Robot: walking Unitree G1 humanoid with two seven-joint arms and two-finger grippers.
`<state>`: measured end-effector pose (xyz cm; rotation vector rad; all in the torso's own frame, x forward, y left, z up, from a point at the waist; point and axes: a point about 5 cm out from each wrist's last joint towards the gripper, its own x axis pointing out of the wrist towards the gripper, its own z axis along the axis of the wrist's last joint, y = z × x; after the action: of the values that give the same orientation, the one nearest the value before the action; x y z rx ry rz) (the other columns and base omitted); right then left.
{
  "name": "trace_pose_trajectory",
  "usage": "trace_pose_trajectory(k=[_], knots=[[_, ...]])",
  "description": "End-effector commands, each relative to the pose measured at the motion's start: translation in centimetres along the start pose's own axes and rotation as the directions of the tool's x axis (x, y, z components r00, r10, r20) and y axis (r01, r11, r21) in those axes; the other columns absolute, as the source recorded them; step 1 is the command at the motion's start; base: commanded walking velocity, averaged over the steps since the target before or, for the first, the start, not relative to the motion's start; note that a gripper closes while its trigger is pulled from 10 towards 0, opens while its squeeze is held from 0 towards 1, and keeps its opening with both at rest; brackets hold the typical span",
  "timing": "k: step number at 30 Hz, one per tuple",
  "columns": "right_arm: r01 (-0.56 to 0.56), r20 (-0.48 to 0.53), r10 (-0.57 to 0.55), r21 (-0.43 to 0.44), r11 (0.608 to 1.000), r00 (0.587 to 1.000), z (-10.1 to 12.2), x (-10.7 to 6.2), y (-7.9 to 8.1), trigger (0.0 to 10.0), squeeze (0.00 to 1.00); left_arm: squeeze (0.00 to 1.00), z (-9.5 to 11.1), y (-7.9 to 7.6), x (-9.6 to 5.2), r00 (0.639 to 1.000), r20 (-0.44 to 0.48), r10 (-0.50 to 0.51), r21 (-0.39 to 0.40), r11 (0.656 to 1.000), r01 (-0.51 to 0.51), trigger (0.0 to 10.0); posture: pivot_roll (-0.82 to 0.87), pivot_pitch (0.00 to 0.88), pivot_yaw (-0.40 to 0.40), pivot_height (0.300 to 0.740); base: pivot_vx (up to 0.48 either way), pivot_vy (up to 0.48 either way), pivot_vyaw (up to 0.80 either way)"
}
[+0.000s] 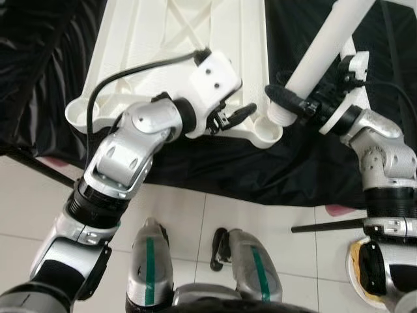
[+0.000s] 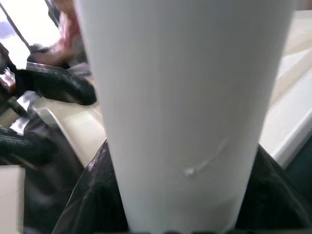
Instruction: Building children table
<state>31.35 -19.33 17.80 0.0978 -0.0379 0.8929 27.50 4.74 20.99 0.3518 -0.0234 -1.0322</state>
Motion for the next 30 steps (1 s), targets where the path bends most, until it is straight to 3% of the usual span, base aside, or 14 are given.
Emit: trace_pose_trajectory(k=[1, 3, 4, 9, 12, 20, 21, 22, 23, 30], knots=[[0.035, 0.114, -0.041, 0.056, 0.998, 0.993, 1.5, 0.0, -0.9, 0.0, 0.0, 0.0, 0.4, -0.1, -0.1, 1.0, 0.015, -0.007, 0.008, 1.0, 0.007, 10.0, 0.11, 0.087, -0.069, 0.74, 0.0, 0.0, 0.0], [0.041, 0.166, -0.059, 0.108, 0.993, 0.984, 1.9, 0.1, -1.3, 0.0, 0.0, 0.0, 0.4, -0.1, -0.1, 1.0, 0.014, -0.005, 0.008, 1.0, 0.005, 10.0, 0.11, 0.087, -0.069, 0.74, 0.0, 0.0, 0.0], [0.098, 0.204, -0.133, 0.171, 0.98, 0.97, 2.1, 0.6, -1.8, 10.0, 0.0, 0.0, 0.4, 0.0, -0.2, 1.0, 0.012, -0.002, 0.007, 1.0, 0.002, 10.0, 0.12, 0.087, -0.069, 0.74, 0.0, 0.0, 0.0], [0.146, 0.189, -0.176, 0.166, 0.975, 0.966, 1.9, 1.2, -1.9, 10.0, 0.0, 0.0, 0.3, 0.0, -0.3, 1.0, 0.009, 0.001, 0.007, 1.0, -0.001, 10.0, 0.12, 0.088, -0.068, 0.74, 0.0, 0.0, 0.0], [0.092, 0.185, -0.106, 0.083, 0.992, 0.977, 2.2, 1.5, -1.1, 10.0, 0.0, 0.0, 0.2, 0.3, -0.2, 1.0, 0.004, 0.012, 0.001, 1.0, -0.012, 10.0, 0.12, 0.089, -0.065, 0.74, 0.0, 0.0, 0.0], [0.102, 0.069, -0.097, -0.073, 0.992, 0.993, 2.3, 1.0, -1.7, 10.0, 0.0, 0.0, 0.8, 1.2, -0.4, 0.999, 0.036, 0.012, -0.02, 1.0, -0.011, 10.0, 0.12, 0.089, -0.079, 0.74, 0.0, 0.0, 0.0], [0.101, 0.035, -0.098, -0.104, 0.989, 0.995, 2.3, 1.0, -1.8, 10.0, 0.0, 0.25, 1.1, 1.5, -0.4, 0.999, 0.052, 0.011, -0.026, 1.0, -0.01, 10.0, 0.13, 0.088, -0.087, 0.74, 0.0, 0.0, 0.0], [0.101, 0.035, -0.098, -0.104, 0.989, 0.995, 2.3, 1.0, -1.8, 10.0, 0.0, 0.25, 1.1, 1.5, -0.4, 0.999, 0.052, 0.011, -0.026, 1.0, -0.01, 10.0, 0.13, 0.088, -0.087, 0.74, 0.0, 0.0, 0.0], [0.089, 0.007, -0.089, -0.13, 0.988, 0.996, 2.3, 1.1, -1.6, 10.0, 0.0, 1.0, 1.6, 1.7, -0.4, 0.997, 0.076, 0.005, -0.041, 0.999, -0.001, 10.0, 0.13, 0.085, -0.098, 0.74, 0.0, 0.0, 0.0], [0.042, -0.061, -0.054, -0.19, 0.981, 0.997, 2.0, 1.7, -1.1, 10.0, 0.0, 1.0, 3.3, 2.9, -0.5, 0.988, 0.151, 0.026, -0.054, 0.998, -0.018, 10.0, 0.14, 0.068, -0.121, 0.74, 0.0, 0.0, 0.0]])
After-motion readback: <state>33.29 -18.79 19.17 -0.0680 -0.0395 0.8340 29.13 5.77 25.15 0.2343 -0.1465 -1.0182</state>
